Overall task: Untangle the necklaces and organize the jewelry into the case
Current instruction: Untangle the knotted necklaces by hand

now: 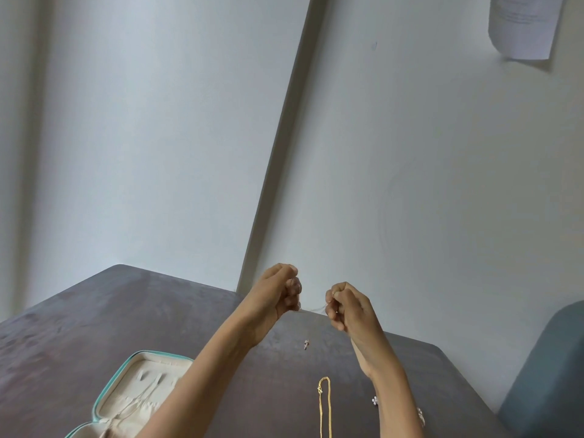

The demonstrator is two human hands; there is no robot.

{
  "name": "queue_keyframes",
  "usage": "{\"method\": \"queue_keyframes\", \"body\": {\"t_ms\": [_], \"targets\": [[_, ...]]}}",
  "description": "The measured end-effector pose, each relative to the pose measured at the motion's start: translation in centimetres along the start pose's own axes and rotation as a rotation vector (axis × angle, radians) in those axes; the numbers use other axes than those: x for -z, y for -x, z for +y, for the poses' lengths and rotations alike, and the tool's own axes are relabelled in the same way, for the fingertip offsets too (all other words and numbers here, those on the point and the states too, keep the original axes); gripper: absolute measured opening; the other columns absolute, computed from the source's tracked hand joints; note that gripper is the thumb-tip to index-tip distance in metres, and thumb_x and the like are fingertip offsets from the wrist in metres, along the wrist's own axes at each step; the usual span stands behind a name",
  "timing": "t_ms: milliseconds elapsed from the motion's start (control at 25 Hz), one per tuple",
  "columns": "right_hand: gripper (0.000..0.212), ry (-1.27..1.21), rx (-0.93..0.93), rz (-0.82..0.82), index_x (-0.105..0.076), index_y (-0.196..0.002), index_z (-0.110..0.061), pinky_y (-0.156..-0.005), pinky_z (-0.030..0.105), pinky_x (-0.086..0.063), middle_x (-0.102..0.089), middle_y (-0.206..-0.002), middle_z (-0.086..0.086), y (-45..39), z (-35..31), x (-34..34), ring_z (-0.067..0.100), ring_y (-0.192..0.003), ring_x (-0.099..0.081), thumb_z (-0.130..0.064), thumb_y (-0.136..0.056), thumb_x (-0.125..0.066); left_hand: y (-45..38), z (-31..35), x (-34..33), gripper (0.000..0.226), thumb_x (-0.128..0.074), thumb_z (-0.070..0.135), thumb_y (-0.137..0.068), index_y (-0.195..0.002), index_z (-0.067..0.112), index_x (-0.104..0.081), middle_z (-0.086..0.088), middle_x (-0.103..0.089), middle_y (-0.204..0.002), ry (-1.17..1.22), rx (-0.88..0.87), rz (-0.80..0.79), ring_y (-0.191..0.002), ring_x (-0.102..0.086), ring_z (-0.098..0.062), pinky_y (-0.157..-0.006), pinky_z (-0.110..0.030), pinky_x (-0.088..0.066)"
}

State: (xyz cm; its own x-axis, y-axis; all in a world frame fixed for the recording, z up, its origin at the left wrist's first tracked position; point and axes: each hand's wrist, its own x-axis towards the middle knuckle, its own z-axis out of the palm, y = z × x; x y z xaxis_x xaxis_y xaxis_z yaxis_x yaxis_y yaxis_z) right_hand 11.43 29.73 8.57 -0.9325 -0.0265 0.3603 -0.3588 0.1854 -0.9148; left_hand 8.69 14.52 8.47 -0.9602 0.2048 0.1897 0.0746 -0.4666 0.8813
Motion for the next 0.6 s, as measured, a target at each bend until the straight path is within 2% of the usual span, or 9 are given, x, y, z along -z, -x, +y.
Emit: {"method": "queue_keyframes", "body": {"t_ms": [200, 360, 520, 600], "targets": [[0.026, 0.009, -0.020, -0.008, -0.047, -0.072, -0.010, -0.050, 0.021, -0.027, -0.042, -0.064, 0.006, 0.05, 0.07, 0.21, 0.009, -0.054, -0.035, -0.006, -0.093, -0.034, 0.25, -0.24, 0.73, 0.011, -0.050, 0.007, -0.093, -0.084, 0.012, -0.054, 0.005, -0.039, -0.058, -0.427, -0.132, -0.087, -0.050, -0.033, -0.006, -0.051, -0.015, -0.030], [0.025, 0.009, -0.035, -0.009, -0.047, -0.071, -0.010, -0.051, 0.022, -0.027, -0.041, -0.063, 0.006, 0.04, 0.22, 0.13, 0.009, -0.053, -0.033, -0.006, -0.092, -0.035, 0.21, -0.21, 0.91, 0.006, -0.066, 0.017, -0.087, -0.082, 0.015, -0.069, 0.012, -0.032, -0.046, -0.778, -0.252, -0.175, -0.044, -0.027, -0.006, -0.046, -0.015, -0.022], [0.023, 0.021, -0.042, -0.005, -0.048, -0.072, -0.010, -0.052, 0.023, -0.027, -0.042, -0.062, 0.006, 0.00, 0.41, 0.16, 0.011, -0.054, -0.032, -0.008, -0.092, -0.036, 0.10, -0.45, 0.84, 0.024, -0.074, 0.047, -0.069, -0.076, 0.023, -0.075, 0.008, -0.026, -0.042, -0.851, -0.296, -0.217, -0.044, -0.020, -0.010, -0.049, -0.026, -0.016], [0.022, 0.021, -0.044, -0.012, -0.048, -0.072, -0.010, -0.051, 0.023, -0.027, -0.042, -0.062, 0.006, -0.04, 0.41, 0.05, 0.011, -0.055, -0.033, -0.008, -0.091, -0.036, 0.02, -0.63, 0.79, 0.029, -0.073, 0.051, -0.064, -0.074, 0.024, -0.075, 0.007, -0.024, -0.043, -0.828, -0.304, -0.210, -0.046, -0.017, -0.011, -0.051, -0.029, -0.015]]}}
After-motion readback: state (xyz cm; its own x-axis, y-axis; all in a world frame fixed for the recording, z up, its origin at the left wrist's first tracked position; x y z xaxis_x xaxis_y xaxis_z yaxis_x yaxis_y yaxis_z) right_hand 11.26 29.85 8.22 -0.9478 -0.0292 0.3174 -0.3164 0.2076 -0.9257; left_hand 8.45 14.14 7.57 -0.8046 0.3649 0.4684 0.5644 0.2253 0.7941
